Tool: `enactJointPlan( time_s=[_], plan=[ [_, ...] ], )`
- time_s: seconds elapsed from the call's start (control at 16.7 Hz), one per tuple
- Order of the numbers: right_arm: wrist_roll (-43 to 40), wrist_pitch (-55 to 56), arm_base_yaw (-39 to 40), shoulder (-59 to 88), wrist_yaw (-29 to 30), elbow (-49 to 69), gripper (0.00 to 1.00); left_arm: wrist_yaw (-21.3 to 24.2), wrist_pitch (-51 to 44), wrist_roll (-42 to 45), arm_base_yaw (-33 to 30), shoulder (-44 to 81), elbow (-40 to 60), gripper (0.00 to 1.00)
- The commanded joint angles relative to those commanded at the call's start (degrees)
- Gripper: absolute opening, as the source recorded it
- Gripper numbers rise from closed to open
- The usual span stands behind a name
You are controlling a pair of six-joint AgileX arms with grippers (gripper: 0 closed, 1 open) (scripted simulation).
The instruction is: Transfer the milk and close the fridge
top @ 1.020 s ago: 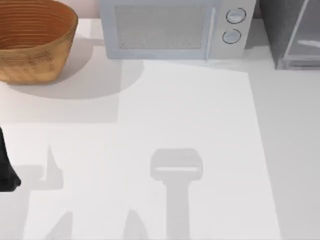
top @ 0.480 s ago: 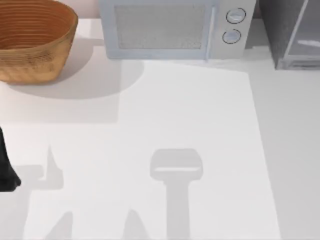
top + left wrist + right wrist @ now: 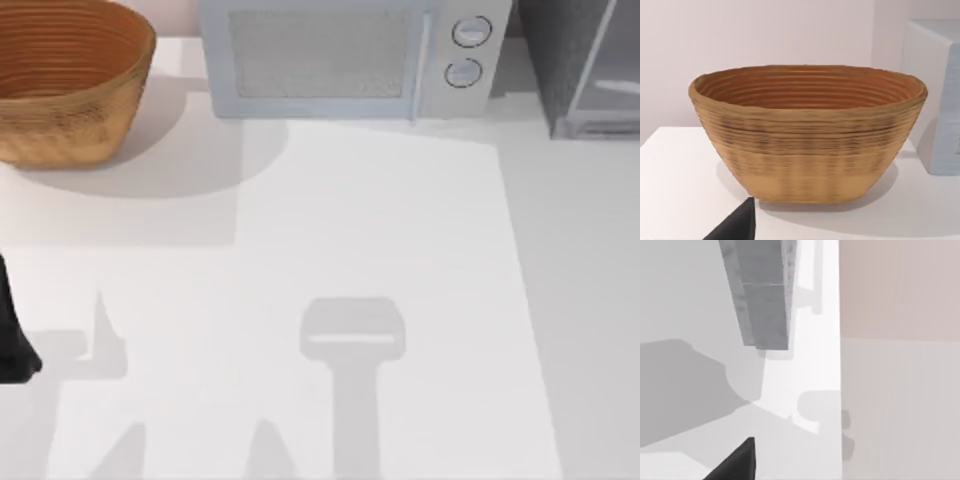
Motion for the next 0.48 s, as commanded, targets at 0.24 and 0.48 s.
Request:
enactJointPlan(
  time_s=[0.24, 0.48],
  plan=[
    [12.86, 10.74, 8.02, 0.46, 1.58, -0.31, 1.0, 0.0, 0.0, 0.0, 0.0, 0.0, 0.0, 1.0],
    [31.92, 26.02, 19.54, 0.83, 4.1, -0.7, 1.0, 0.0, 0.0, 0.0, 0.0, 0.0, 0.0, 1.0]
  ],
)
